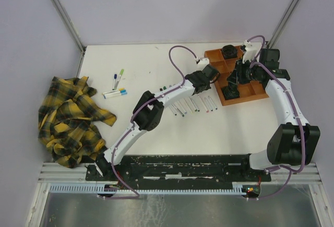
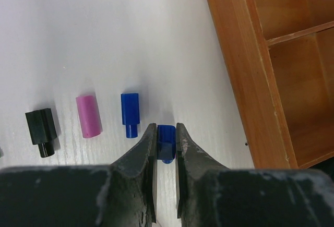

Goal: Open the pen caps
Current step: Place the pen cap at the center of the board, then pick up the pen from the center of the board.

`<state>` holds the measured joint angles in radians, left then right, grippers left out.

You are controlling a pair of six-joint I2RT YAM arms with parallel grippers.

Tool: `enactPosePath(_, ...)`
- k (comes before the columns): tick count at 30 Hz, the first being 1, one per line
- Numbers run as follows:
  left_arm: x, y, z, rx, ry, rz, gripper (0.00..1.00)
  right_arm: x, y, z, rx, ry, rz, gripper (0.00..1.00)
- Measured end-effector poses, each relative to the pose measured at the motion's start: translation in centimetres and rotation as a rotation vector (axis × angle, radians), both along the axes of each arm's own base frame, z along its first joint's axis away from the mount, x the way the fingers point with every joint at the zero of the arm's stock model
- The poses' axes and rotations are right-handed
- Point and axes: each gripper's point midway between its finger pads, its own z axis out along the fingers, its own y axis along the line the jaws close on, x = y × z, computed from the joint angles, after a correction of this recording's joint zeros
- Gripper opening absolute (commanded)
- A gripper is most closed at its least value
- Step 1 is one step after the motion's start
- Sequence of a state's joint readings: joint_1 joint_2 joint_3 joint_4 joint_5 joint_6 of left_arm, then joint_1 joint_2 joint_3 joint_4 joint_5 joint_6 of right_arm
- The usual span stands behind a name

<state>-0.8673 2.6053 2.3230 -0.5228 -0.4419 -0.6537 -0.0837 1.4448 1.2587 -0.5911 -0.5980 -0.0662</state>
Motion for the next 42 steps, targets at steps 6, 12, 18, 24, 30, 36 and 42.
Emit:
enactPosePath(6,0.5,-0.4,0.0,-0.017,-0.011,-0.001,0.19,0.0,-0.1,0.0,0.006,0.001,-0.003,0.30)
enactPosePath(12,0.8,-0.2,-0.3,-0.016,-0.007,0.003,0.26,0.0,-0.2,0.1,0.014,0.004,-0.008,0.30)
enactPosePath(18,1.1,0.0,-0.9,-0.016,-0.004,0.007,0.34,0.0,-0.3,0.1,0.020,0.007,-0.011,0.30)
enactPosePath(24,1.4,-0.4,-0.1,-0.042,-0.007,-0.004,0.36,-0.1,-0.2,0.2,0.027,0.008,-0.009,0.30)
enactPosePath(30,1.3,-0.9,0.3,-0.055,-0.006,-0.032,0.36,-0.1,-0.1,0.2,0.032,0.008,-0.005,0.30)
enactPosePath(36,0.6,0.1,2.1,-0.034,-0.028,-0.060,0.36,-0.1,-0.3,0.2,0.038,0.007,-0.007,0.30)
enactPosePath(42,-2.2,2.9,9.1,-0.075,-0.125,-0.141,0.38,-0.3,-0.1,0.1,0.051,0.011,0.004,0.30)
